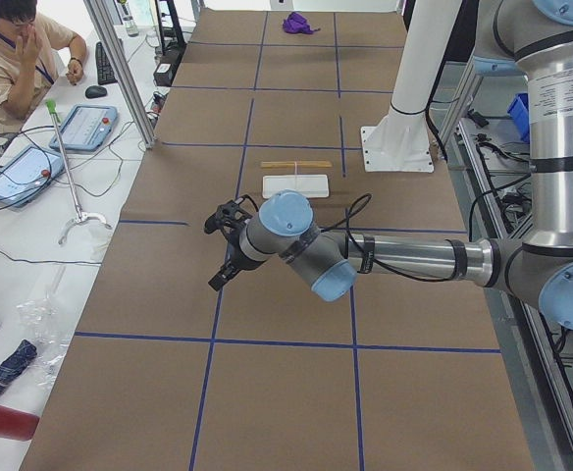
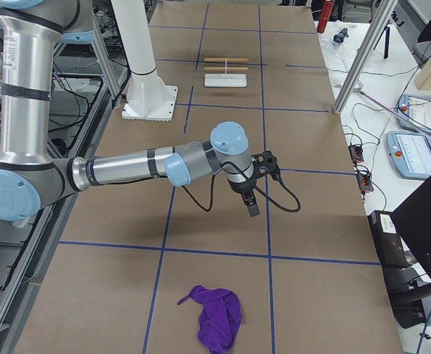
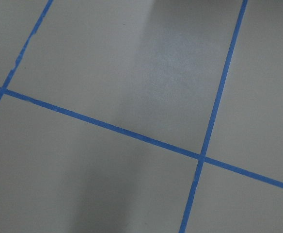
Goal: Hang towel on rack
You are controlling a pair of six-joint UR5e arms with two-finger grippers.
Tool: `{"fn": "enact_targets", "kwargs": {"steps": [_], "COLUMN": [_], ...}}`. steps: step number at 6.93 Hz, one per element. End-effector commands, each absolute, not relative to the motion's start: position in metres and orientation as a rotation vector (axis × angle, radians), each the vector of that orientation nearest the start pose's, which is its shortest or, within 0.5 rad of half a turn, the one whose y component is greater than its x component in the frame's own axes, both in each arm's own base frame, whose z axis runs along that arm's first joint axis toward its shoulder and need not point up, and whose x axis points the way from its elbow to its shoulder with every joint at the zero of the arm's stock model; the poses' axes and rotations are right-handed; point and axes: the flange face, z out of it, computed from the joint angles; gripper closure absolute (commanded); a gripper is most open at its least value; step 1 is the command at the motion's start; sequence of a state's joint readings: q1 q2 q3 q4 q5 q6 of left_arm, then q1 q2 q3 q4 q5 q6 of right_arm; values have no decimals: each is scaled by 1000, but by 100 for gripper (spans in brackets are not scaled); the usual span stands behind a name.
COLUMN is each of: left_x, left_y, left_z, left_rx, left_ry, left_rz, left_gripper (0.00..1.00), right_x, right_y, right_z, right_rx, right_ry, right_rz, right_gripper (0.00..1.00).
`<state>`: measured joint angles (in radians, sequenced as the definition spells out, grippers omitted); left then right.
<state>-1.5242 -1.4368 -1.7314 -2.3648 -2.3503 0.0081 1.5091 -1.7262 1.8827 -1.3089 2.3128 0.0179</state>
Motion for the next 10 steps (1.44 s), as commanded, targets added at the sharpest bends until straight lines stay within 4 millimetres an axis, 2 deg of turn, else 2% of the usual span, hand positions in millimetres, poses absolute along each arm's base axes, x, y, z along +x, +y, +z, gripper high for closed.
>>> {"fn": "enact_targets", "kwargs": {"steps": [1, 3, 4, 5, 6, 7, 8, 10], "left_x": [-39, -38, -38, -37, -37, -37, -37, -36], "left_y": [-459, -461, -464, -468, -470, -472, -472, -471], "left_z": [548, 539, 532, 527, 524, 521, 520, 518], "left_rx": [840, 880, 894, 904, 908, 912, 915, 915], "left_ry": [781, 779, 778, 777, 776, 776, 775, 794], "left_rz": [420, 438, 442, 447, 449, 450, 452, 463], "left_gripper": [0, 0, 0, 0, 0, 0, 0, 0], "right_x": [44, 48, 49, 50, 47, 40, 35, 35], "right_y": [-420, -405, -393, -379, -371, -366, -351, -335], "right_z": [617, 715, 756, 782, 803, 808, 816, 826], "right_rx": [335, 354, 343, 325, 293, 281, 252, 222], "right_ry": [-672, -636, -614, -592, -565, -569, -576, -581], "right_rz": [-245, -269, -282, -339, -383, -413, -415, -412], "right_gripper": [0, 4, 14, 19, 26, 26, 26, 26]}}
